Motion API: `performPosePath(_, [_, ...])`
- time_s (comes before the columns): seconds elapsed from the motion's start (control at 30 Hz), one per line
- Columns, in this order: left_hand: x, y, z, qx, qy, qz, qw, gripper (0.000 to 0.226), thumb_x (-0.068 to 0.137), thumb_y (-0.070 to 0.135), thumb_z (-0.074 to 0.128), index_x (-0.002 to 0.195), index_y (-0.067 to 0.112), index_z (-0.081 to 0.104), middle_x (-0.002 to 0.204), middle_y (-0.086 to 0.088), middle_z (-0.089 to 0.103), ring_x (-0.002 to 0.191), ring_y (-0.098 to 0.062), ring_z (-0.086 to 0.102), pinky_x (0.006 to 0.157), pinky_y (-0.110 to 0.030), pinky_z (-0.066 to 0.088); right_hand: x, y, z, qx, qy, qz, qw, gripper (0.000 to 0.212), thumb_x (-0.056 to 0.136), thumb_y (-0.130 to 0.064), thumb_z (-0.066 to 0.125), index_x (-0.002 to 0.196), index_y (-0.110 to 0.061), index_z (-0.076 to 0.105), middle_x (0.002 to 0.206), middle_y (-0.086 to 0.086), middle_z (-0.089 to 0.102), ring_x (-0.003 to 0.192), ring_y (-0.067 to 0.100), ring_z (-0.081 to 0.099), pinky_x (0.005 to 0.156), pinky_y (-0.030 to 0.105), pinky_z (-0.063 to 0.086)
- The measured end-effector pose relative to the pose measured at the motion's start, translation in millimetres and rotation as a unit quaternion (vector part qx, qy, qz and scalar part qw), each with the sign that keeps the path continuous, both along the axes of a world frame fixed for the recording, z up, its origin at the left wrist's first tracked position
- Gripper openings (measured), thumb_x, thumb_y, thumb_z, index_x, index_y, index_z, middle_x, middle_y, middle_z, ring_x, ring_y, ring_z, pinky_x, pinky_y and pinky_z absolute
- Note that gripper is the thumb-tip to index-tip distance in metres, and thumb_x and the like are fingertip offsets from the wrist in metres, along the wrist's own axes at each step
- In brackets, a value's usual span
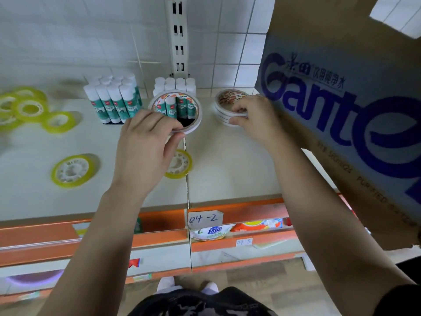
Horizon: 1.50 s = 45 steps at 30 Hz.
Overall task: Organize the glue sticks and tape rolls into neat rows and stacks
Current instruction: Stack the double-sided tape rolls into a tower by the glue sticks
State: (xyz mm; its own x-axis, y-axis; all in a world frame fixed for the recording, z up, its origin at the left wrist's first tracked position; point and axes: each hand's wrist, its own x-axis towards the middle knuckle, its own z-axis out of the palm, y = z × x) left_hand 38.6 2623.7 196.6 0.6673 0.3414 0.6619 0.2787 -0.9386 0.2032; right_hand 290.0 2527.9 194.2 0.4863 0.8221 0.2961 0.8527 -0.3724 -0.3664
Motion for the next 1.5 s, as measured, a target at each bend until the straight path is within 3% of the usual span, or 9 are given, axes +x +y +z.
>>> performPosePath(0.13, [-0.7, 2.1, 0.8, 0.002, -0.008, -0.004, 1.000, 0.017, 0.093, 0.022, 0.060, 0.096, 0.007, 0.067, 0.090, -0.009, 0.067, 0.090, -0.036, 0.058, 0.077, -0.048, 0.048, 3.9, 2.3, 4.4, -0.057, 0.004, -0.010, 0.998, 0.025, 0.070, -0.026, 0.083, 0.079, -0.009, 0.067, 0.074, 0.007, 0.055, 0.083, 0.022, 0.046, 0.077, 0.044, 0.048])
performPosePath(0.4, [-1.8, 5.6, 2.5, 0.011, -0.010, -0.004, 1.000, 0.017, 0.093, 0.022, 0.060, 0.095, 0.007, 0.067, 0.089, -0.009, 0.066, 0.090, -0.035, 0.058, 0.077, -0.047, 0.047, 3.2, 3.4, 8.1, -0.086, 0.010, -0.020, 0.996, 0.022, 0.071, -0.027, 0.083, 0.074, -0.024, 0.061, 0.080, 0.005, 0.056, 0.083, 0.020, 0.047, 0.075, 0.038, 0.049])
performPosePath(0.53, [-1.7, 5.6, 2.6, 0.011, -0.010, -0.006, 1.000, 0.016, 0.092, 0.022, 0.061, 0.095, 0.007, 0.067, 0.089, -0.008, 0.066, 0.089, -0.035, 0.057, 0.077, -0.047, 0.047, -0.1, 5.0, 11.9, -0.129, -0.001, -0.023, 0.991, 0.028, 0.069, -0.022, 0.084, 0.074, -0.008, 0.060, 0.073, 0.007, 0.054, 0.076, 0.025, 0.050, 0.072, 0.040, 0.048])
performPosePath(0.77, [-0.1, 3.9, 3.9, 0.007, -0.016, -0.015, 1.000, 0.017, 0.093, 0.022, 0.061, 0.096, 0.007, 0.067, 0.090, -0.009, 0.067, 0.090, -0.035, 0.058, 0.078, -0.046, 0.048, -0.1, 4.5, 11.0, -0.117, 0.012, -0.034, 0.992, 0.030, 0.070, -0.021, 0.083, 0.072, -0.006, 0.058, 0.067, 0.007, 0.051, 0.073, 0.024, 0.048, 0.066, 0.036, 0.041])
performPosePath(0.97, [20.2, -5.3, 12.7, -0.009, -0.042, -0.052, 0.998, 0.017, 0.093, 0.022, 0.060, 0.094, 0.007, 0.068, 0.089, -0.006, 0.067, 0.090, -0.031, 0.056, 0.078, -0.042, 0.045, -6.3, -6.1, 9.9, -0.045, 0.041, -0.002, 0.998, 0.052, 0.069, -0.018, 0.082, 0.119, -0.019, 0.070, 0.115, 0.010, 0.069, 0.111, 0.028, 0.059, 0.093, 0.040, 0.049])
performPosePath(1.07, [37.7, -5.0, 18.7, -0.016, -0.053, -0.065, 0.996, 0.016, 0.092, 0.021, 0.061, 0.093, 0.006, 0.068, 0.088, -0.007, 0.067, 0.089, -0.030, 0.055, 0.078, -0.037, 0.043, -5.1, -17.6, 9.3, 0.029, 0.012, -0.006, 1.000, 0.044, 0.075, -0.015, 0.079, 0.118, -0.009, 0.070, 0.113, 0.012, 0.069, 0.107, 0.029, 0.060, 0.092, 0.028, 0.043])
performPosePath(1.2, [68.2, -2.4, 24.4, -0.047, -0.046, -0.087, 0.994, 0.020, 0.092, 0.025, 0.061, 0.095, 0.008, 0.069, 0.091, -0.008, 0.068, 0.092, -0.030, 0.057, 0.081, -0.032, 0.041, -13.7, -41.7, 7.6, 0.094, 0.001, -0.033, 0.995, 0.030, 0.084, -0.008, 0.069, 0.114, -0.005, 0.071, 0.108, 0.014, 0.068, 0.099, 0.027, 0.062, 0.087, 0.030, 0.046])
performPosePath(1.33, [103.9, 5.1, 23.9, -0.078, 0.004, -0.126, 0.989, 0.018, 0.089, 0.024, 0.063, 0.096, 0.009, 0.071, 0.093, -0.008, 0.071, 0.092, -0.031, 0.060, 0.079, -0.037, 0.044, -18.9, -59.9, -5.3, 0.070, 0.020, -0.034, 0.997, 0.021, 0.087, -0.010, 0.066, 0.106, -0.008, 0.073, 0.097, 0.010, 0.068, 0.083, 0.016, 0.062, 0.079, 0.029, 0.050])
performPosePath(1.5, [136.0, 14.6, 13.5, -0.106, 0.073, -0.132, 0.983, 0.019, 0.085, 0.022, 0.063, 0.096, 0.010, 0.073, 0.095, -0.010, 0.072, 0.092, -0.034, 0.063, 0.082, -0.043, 0.048, -19.0, -67.4, -21.0, 0.038, 0.032, -0.029, 0.998, 0.017, 0.085, -0.007, 0.066, 0.100, -0.009, 0.074, 0.095, 0.008, 0.066, 0.091, 0.025, 0.061, 0.083, 0.035, 0.052])
